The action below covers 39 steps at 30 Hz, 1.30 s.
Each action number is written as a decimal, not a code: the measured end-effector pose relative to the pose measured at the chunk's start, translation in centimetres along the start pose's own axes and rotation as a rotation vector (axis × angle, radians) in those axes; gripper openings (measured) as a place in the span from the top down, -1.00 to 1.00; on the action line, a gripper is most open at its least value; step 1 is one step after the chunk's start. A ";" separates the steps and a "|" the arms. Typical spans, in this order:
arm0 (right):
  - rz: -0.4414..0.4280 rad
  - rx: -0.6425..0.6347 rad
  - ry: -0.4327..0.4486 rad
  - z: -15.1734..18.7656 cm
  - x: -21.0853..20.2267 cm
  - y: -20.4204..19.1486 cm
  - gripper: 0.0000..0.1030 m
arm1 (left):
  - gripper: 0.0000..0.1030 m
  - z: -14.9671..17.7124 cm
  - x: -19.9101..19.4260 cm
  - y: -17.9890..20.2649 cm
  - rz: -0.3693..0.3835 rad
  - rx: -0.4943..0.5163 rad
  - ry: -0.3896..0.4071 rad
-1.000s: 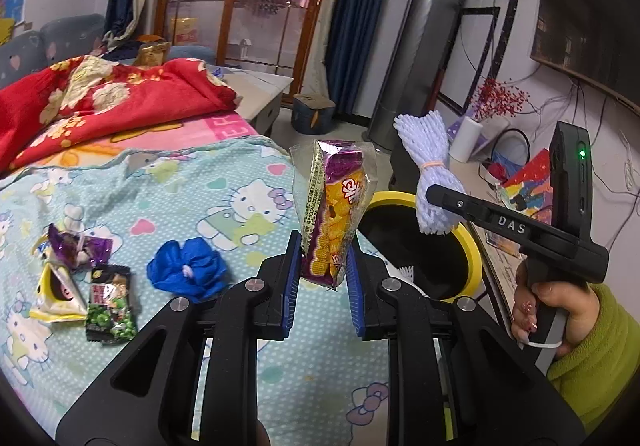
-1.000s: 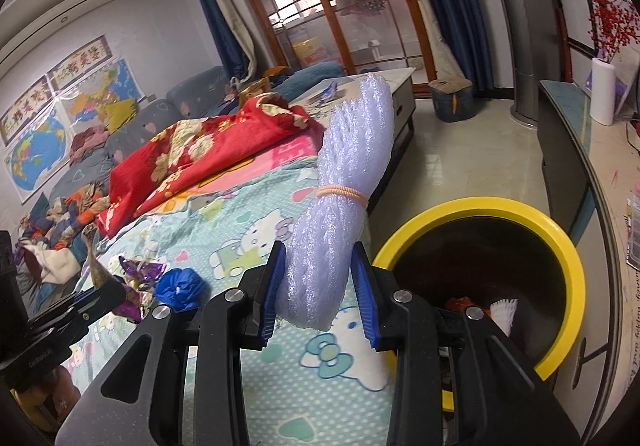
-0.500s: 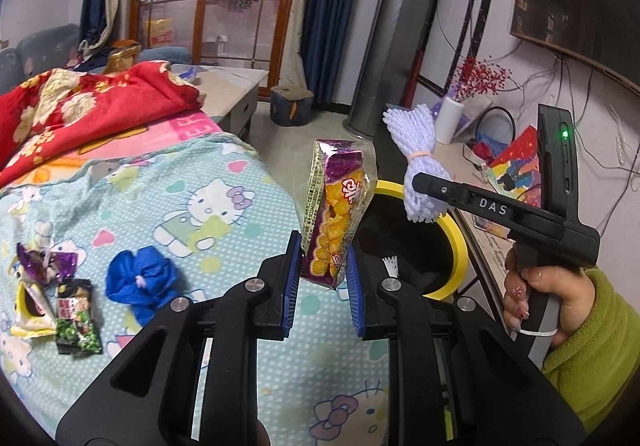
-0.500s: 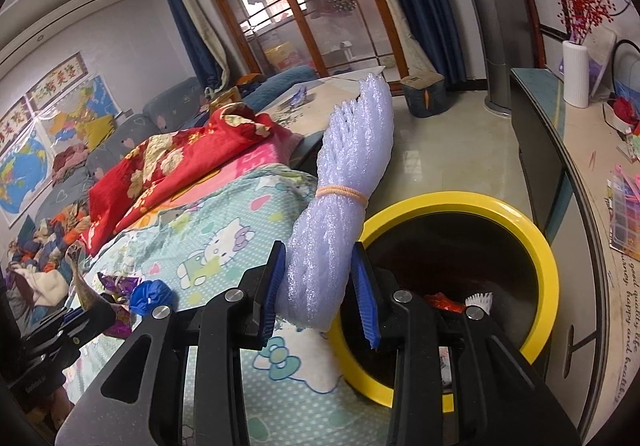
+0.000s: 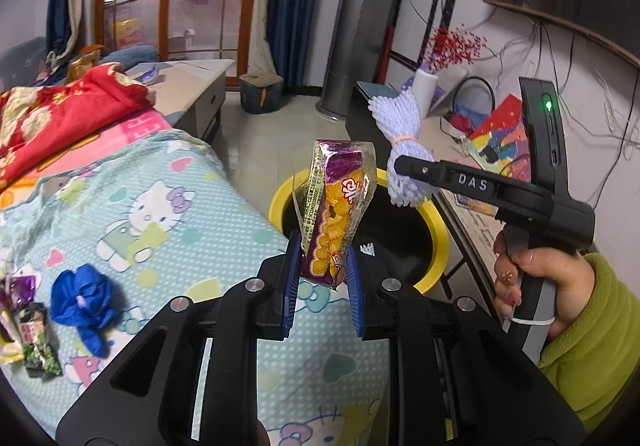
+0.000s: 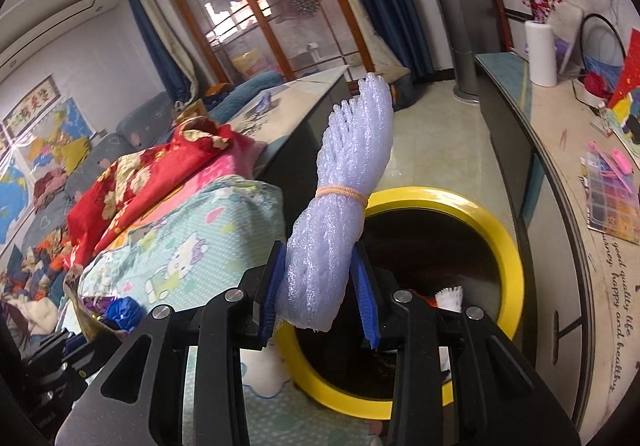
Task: Collect trash
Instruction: 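Carry the snack packet and foam net to the yellow bin and release both, then move both tools back over the wrappers and green snack bag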
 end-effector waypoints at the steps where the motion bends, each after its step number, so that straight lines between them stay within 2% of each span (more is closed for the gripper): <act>1: 0.005 0.008 -0.001 0.0 0.0 0.4 0.38 | 0.70 0.1 0.4 0.3 0.001 0.007 -0.007; 20: 0.050 0.096 -0.032 0.7 0.4 5.8 0.32 | 0.70 0.7 6.6 2.5 0.020 0.053 -0.102; 22: 0.054 0.109 -0.032 0.9 0.4 6.3 0.20 | 0.58 0.5 7.2 2.5 0.013 0.052 -0.100; 23: 0.053 0.116 -0.038 1.0 0.5 6.5 0.16 | 0.33 0.3 7.4 2.5 0.010 0.048 -0.097; 24: 0.051 0.120 -0.043 1.0 0.6 6.6 0.01 | 0.01 0.2 7.6 2.4 0.008 0.044 -0.093; 25: 0.057 0.125 -0.042 1.1 0.6 6.8 -0.09 | -0.08 0.0 7.8 2.3 0.010 0.037 -0.088; 26: 0.064 0.129 -0.039 1.1 0.5 6.9 -0.09 | -0.14 -0.1 7.8 2.3 0.014 0.032 -0.082; 28: 0.075 0.140 -0.042 1.2 0.5 7.3 -0.16 | -0.40 -0.4 7.7 2.1 0.012 0.021 -0.070; 29: 0.077 0.144 -0.040 1.2 0.6 7.4 -0.18 | -0.61 -0.4 7.6 2.0 0.009 0.015 -0.063; 32: 0.085 0.147 -0.032 1.1 0.4 7.4 -0.25 | -0.77 -0.6 7.0 1.6 0.010 -0.009 -0.045; 39: 0.091 0.138 -0.016 0.8 0.1 6.9 -0.38 | -0.78 -0.6 5.5 0.3 -0.012 -0.061 -0.023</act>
Point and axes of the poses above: each gripper's, at about its wrist camera, not at the fingertips, and x roughly the way its jaws point, y to its right, z to its underside, the point moved 8 cm from there along x, roughly the way its jaws point, and after that the axes turned 5 degrees about -x, right-handed, at the moved point
